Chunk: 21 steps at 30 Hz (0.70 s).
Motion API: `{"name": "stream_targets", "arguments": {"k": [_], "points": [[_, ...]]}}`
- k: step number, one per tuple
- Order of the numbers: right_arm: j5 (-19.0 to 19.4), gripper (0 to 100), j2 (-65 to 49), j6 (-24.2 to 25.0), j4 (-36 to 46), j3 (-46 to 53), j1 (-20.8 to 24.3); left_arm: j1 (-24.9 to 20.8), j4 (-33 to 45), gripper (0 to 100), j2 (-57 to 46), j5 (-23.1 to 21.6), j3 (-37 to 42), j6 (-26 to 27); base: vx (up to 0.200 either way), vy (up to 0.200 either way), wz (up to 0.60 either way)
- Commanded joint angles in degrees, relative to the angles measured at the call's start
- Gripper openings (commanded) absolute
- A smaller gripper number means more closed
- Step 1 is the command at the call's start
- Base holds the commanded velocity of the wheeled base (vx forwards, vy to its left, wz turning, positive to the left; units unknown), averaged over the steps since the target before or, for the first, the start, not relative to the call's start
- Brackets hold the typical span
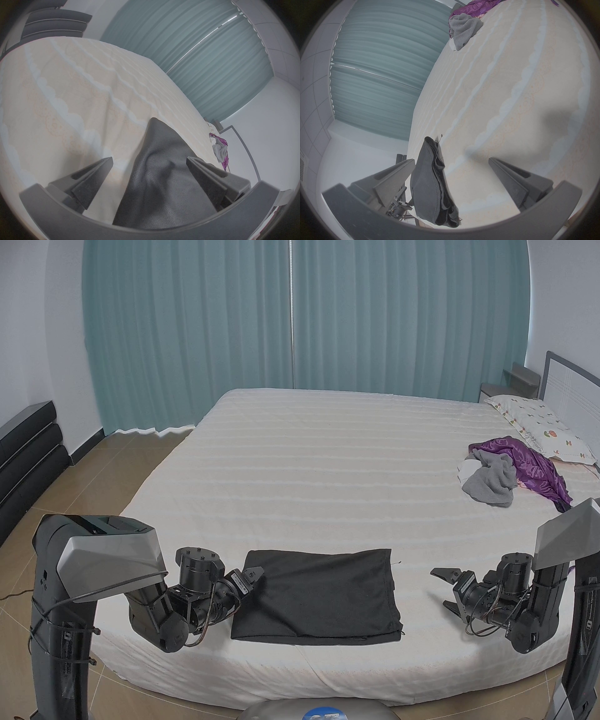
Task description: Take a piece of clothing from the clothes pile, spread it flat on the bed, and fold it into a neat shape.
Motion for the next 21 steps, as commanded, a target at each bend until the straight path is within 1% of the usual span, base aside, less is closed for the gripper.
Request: {"name": "stream_targets", "arguments": {"k": [1, 5, 10, 12, 14, 18, 21], "points": [[0.05, 100, -0.19, 0.11, -0.76, 0.02, 0.01, 0.46, 0.25, 100, -0.65, 0.14, 0.13, -0.38, 0.0, 0.0, 0.0], [0.05, 100, -0.36, 0.29, -0.76, -0.16, -0.52, 2.57, 0.25, 100, -3.82, 0.05, 2.24, -2.4, 0.0, 0.0, 0.0], [-0.12, 100, -0.72, 0.29, -0.76, 0.02, -1.04, 5.2, 0.25, 100, -6.63, 0.14, 2.5, -4.69, 0.0, 0.0, 0.0], [-1.7, 100, -2.56, 0.02, -0.76, 0.2, -1.66, 7.05, 0.25, 100, -8.92, 0.14, 2.5, -4.95, 0.0, 0.0, 0.0], [-3.11, 100, -5.37, -0.06, -0.76, 0.72, -2.54, 8.37, 0.25, 100, -11.38, 0.14, 2.68, -5.13, 0.0, 0.0, 0.0], [-4.08, 100, -12.05, -0.59, -0.76, 2.48, -3.15, 10.21, 0.25, 100, -17.35, 0.14, 4.79, -6.27, 0.0, 0.0, 0.0], [-4.96, 100, -23.13, -4.11, -0.76, 5.73, -4.03, 10.65, 0.25, 100, -25.26, 1.99, 6.99, -6.8, 0.0, 0.0, 0.0]]}}
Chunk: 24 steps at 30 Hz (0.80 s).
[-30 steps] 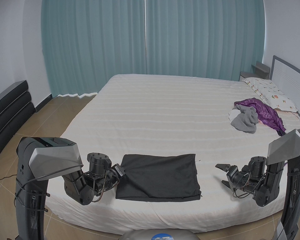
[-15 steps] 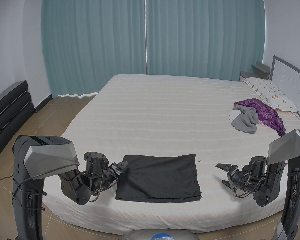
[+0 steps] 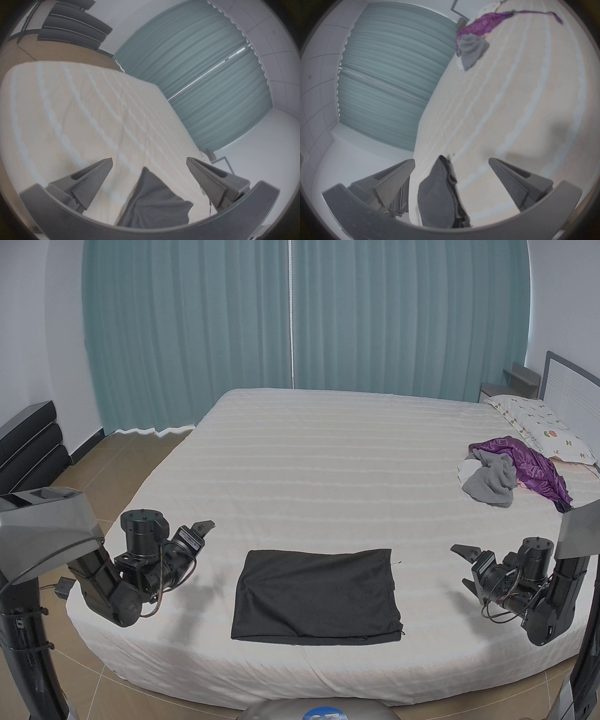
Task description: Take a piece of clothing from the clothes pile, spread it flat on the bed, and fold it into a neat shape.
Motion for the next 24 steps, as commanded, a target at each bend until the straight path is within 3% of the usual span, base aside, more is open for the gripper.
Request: {"name": "stream_targets", "arguments": {"k": [1, 4, 6, 13, 14, 20, 24], "points": [[-1.83, 100, -18.56, -4.7, -0.81, 5.13, -1.81, 1.86, -0.07, 100, -15.08, 2.53, 4.03, -0.9, 0.0, 0.0, 0.0], [-2.71, 100, -26.38, -8.13, -0.54, 7.59, -2.51, 1.78, 0.02, 100, -21.23, 3.67, 6.32, -0.72, 0.0, 0.0, 0.0], [-2.36, 100, -38.42, -12.52, 0.25, 12.33, -4.45, 1.25, -0.07, 100, -30.46, 3.67, 11.94, -0.19, 0.0, 0.0, 0.0], [-1.4, 100, -52.04, -19.47, 6.58, 16.2, -7.96, 1.86, 0.64, 100, -45.58, 4.28, 18.71, 7.98, 0.0, 0.0, 0.0], [-0.6, 100, -57.76, -22.01, 11.76, 16.2, -9.19, 1.86, 0.64, 100, -50.41, 4.81, 20.82, 11.67, 0.0, 0.0, 0.0], [7.13, 100, -77.97, -32.82, 32.42, 16.2, -9.28, 1.78, 2.22, 100, -63.95, 7.1, 24.6, 21.25, 0.0, 0.0, 0.0], [8.18, 100, -89.84, -39.33, 48.06, 14.53, -8.58, 1.69, 9.16, 100, -73.17, 7.45, 25.22, 26.0, 0.0, 0.0, 0.0]]}}
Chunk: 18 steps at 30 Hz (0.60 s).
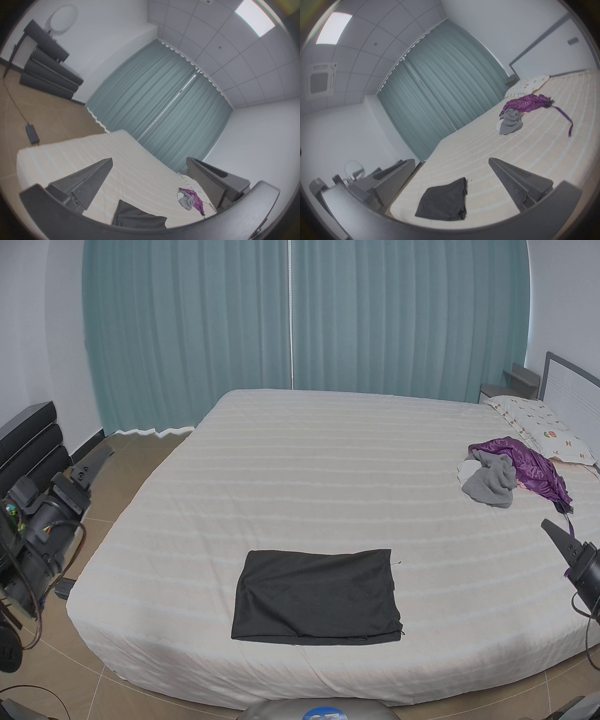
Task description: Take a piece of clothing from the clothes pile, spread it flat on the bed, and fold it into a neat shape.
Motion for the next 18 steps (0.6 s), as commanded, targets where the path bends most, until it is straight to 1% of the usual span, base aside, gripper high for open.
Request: {"name": "stream_targets", "arguments": {"k": [1, 2, 3, 6, 7, 10, 12, 13, 15, 18], "points": [[5.11, 100, -32.41, -14.54, 27.56, -0.36, -0.95, 0.01, 9.44, 100, -27.02, 2.08, 5.9, 11.86, 0.0, 0.0, 0.0], [5.11, 100, -32.41, -14.54, 27.56, -0.36, -0.95, 0.01, 9.44, 100, -27.02, 2.08, 5.9, 11.86, 0.0, 0.0, 0.0], [5.2, 100, -38.74, -16.82, 35.99, -2.2, -0.69, 0.01, 15.16, 100, -33.61, 2.0, 5.73, 15.02, 0.0, 0.0, 0.0], [5.29, 100, -45.95, -18.93, 44.78, -4.67, 1.33, 0.01, 21.84, 100, -41.26, 1.91, 5.46, 20.56, 0.0, 0.0, 0.0], [5.29, 100, -48.94, -20.34, 48.56, -5.98, 2.74, 0.01, 24.74, 100, -44.69, 2.0, 5.38, 23.02, 0.0, 0.0, 0.0], [5.2, 100, -55.44, -23.33, 57.35, -8.71, 5.73, 0.09, 30.19, 100, -52.42, 2.0, 5.02, 27.59, 0.0, 0.0, 0.0], [5.2, 100, -55.44, -23.33, 57.35, -8.71, 5.73, 0.09, 30.19, 100, -52.42, 2.0, 5.02, 27.59, 0.0, 0.0, 0.0], [5.11, 100, -61.68, -26.31, 67.11, -11.43, 6.34, 0.36, 35.11, 100, -58.66, 2.17, 4.85, 31.02, 0.0, 0.0, 0.0], [5.2, 100, -64.32, -28.34, 70.89, -12.49, 5.2, 0.89, 39.15, 100, -62.7, 2.87, 4.85, 33.22, 0.0, 0.0, 0.0], [5.29, 100, -67.3, -29.3, 72.03, -12.66, 3.44, 2.12, 46.01, 100, -69.3, 2.87, 4.67, 36.99, 0.0, 0.0, 0.0]]}}
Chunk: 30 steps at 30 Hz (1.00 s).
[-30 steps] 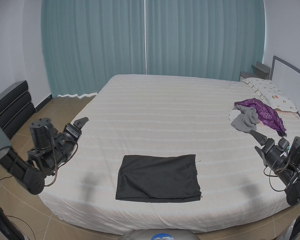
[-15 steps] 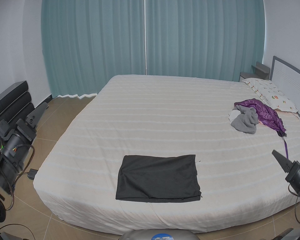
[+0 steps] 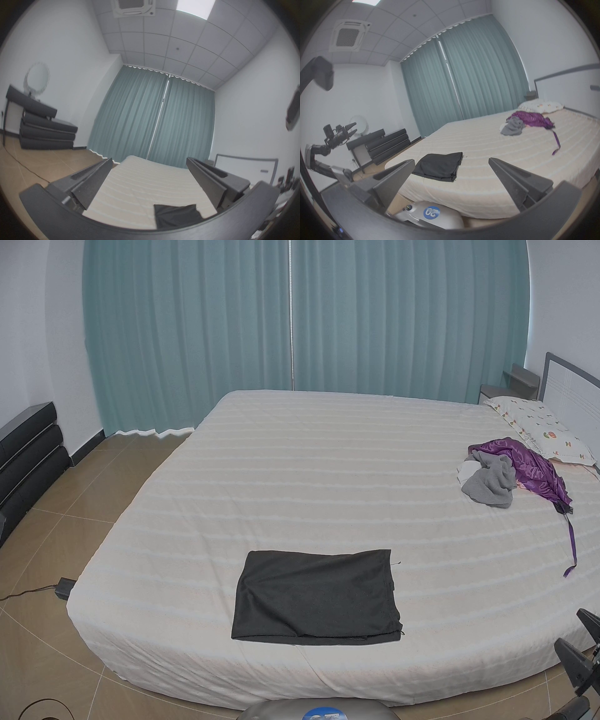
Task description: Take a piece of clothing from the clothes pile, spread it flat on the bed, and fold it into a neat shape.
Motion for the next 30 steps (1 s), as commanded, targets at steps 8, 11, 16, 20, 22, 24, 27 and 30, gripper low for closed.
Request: {"name": "stream_targets", "arguments": {"k": [8, 11, 16, 20, 22, 24, 27, 30], "points": [[-12.09, 100, -18.93, -13.94, 5.69, -1.6, 0.29, 4.01, 14.29, 100, -24.78, 3.38, 2.61, 12.86, 0.0, 0.0, 0.0], [-17.1, 100, -18.93, -14.73, -3.98, 5.25, 0.29, 7.7, 11.74, 100, -25.31, 5.05, 6.04, 13.56, 0.0, 0.0, 0.0], [-18.68, 100, -18.93, -15.17, -8.37, 9.12, 0.11, 11.13, 11.48, 100, -29.79, 3.64, 10.43, 17.61, 0.0, 0.0, 0.0], [-20.35, 100, -18.93, -14.91, 0.24, 8.94, 0.11, 11.13, 11.48, 100, -29.79, 0.74, 15.18, 17.52, 0.0, 0.0, 0.0], [-20.18, 100, -18.93, -15.09, -1.08, 9.12, 0.11, 11.13, 11.13, 100, -29.79, -1.63, 15.18, 16.99, 0.0, 0.0, 0.0], [-20.18, 100, -18.93, -15.26, -1.25, 9.12, 0.11, 11.13, 11.39, 100, -29.79, -3.39, 15.18, 16.9, 0.0, 0.0, 0.0], [-21.23, 100, -18.84, -15.17, -0.55, 9.12, 0.11, 11.13, 13.15, 100, -29.79, -5.5, 15.18, 16.64, 0.0, 0.0, 0.0], [-22.11, 100, -18.84, -10.08, 1.91, 9.12, -0.07, 11.13, 22.29, 100, -29.79, -8.23, 15.18, 16.38, 0.0, 0.0, 0.0]]}}
